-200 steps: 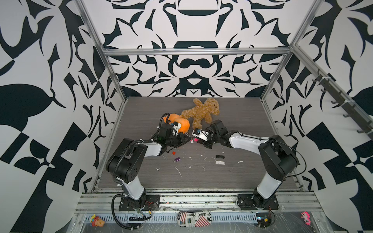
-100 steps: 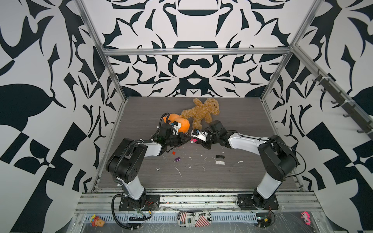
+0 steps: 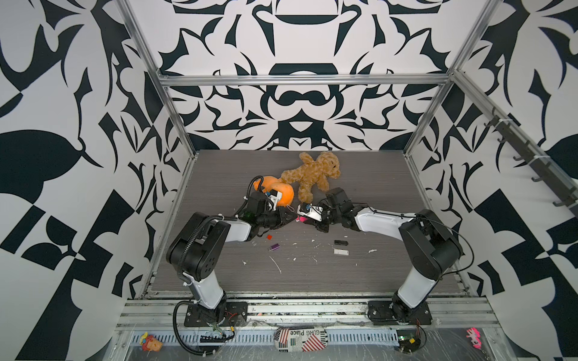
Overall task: Close the usb drive cover
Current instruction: Close the cover of the USB drive.
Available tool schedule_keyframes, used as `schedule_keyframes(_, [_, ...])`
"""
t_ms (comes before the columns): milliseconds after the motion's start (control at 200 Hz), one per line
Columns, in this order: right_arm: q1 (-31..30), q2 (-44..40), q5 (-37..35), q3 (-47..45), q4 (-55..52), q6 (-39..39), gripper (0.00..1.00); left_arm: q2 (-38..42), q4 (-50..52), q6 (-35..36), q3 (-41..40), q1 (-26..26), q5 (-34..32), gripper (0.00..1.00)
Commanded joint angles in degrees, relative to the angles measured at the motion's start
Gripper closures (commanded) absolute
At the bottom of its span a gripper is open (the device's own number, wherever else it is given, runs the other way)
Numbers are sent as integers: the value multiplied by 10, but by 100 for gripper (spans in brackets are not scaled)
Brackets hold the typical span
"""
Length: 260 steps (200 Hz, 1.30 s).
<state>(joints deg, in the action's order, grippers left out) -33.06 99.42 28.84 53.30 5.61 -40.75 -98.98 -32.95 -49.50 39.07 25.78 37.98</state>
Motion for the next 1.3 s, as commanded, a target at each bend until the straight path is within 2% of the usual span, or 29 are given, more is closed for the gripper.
schedule_keyframes(0, [-6, -11, 73, 38, 29, -33, 91, -12, -8, 5, 6, 7, 15, 88])
schedule_keyframes(480, [-6, 3, 132, 70, 67, -40, 92, -29, 4, 16, 28, 19, 28, 88])
schedule_keyframes(905, [-8, 10, 173, 95, 122, 14, 93, -44, 10, 24, 41, 29, 37, 90])
schedule_keyframes(1140, [-7, 10, 173, 106, 145, 33, 94, -53, 13, 26, 45, 31, 45, 91])
schedule_keyframes(1295, [-6, 10, 147, 112, 81, -7, 94, -39, 26, 35, 46, 31, 37, 89])
